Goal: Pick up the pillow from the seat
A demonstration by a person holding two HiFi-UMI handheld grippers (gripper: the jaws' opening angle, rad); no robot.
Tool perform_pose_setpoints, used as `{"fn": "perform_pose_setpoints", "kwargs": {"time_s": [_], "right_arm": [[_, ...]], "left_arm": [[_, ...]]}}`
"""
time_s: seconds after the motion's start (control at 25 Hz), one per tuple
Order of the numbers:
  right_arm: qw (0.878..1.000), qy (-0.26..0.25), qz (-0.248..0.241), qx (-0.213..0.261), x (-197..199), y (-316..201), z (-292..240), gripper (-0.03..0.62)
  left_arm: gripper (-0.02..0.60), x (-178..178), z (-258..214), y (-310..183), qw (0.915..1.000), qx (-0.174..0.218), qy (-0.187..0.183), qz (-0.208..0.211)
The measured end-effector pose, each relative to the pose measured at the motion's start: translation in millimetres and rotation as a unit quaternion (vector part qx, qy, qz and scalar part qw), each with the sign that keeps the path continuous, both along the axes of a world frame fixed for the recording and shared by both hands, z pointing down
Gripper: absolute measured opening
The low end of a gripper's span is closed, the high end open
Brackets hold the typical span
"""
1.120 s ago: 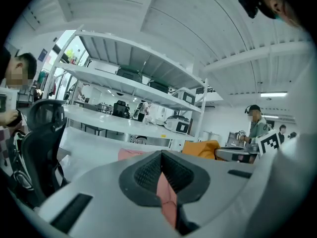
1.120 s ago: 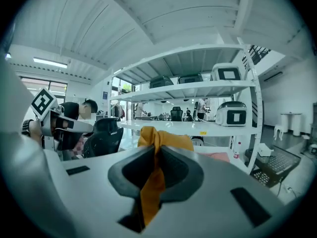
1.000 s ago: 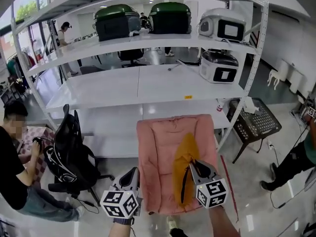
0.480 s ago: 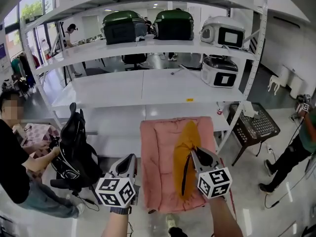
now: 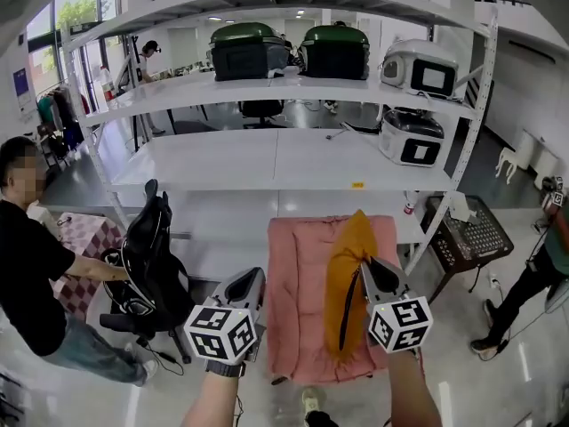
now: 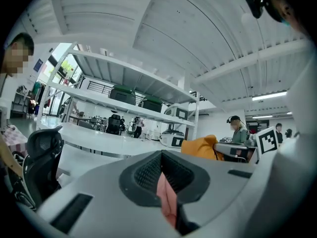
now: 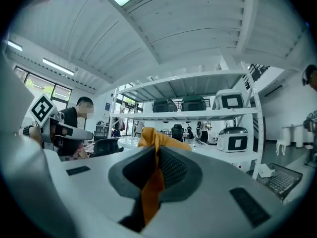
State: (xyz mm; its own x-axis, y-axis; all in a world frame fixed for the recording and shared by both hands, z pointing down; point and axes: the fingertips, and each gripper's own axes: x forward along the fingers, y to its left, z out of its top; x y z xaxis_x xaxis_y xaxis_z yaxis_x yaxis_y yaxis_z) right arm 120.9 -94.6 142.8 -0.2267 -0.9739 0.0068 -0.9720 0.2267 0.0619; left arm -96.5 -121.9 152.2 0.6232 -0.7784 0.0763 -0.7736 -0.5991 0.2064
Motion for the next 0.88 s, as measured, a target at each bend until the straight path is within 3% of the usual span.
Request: {"fn": "perform_pose_setpoints", "kwargs": {"time_s": [0.88], "right_arm": [[1.000, 0.011, -0.007, 0.007, -3.9, 7.8, -7.3, 0.020]], "left_arm": [[0.006, -1.2, -10.2, 7.8, 0.9999, 0.012, -0.002, -0.004]]}}
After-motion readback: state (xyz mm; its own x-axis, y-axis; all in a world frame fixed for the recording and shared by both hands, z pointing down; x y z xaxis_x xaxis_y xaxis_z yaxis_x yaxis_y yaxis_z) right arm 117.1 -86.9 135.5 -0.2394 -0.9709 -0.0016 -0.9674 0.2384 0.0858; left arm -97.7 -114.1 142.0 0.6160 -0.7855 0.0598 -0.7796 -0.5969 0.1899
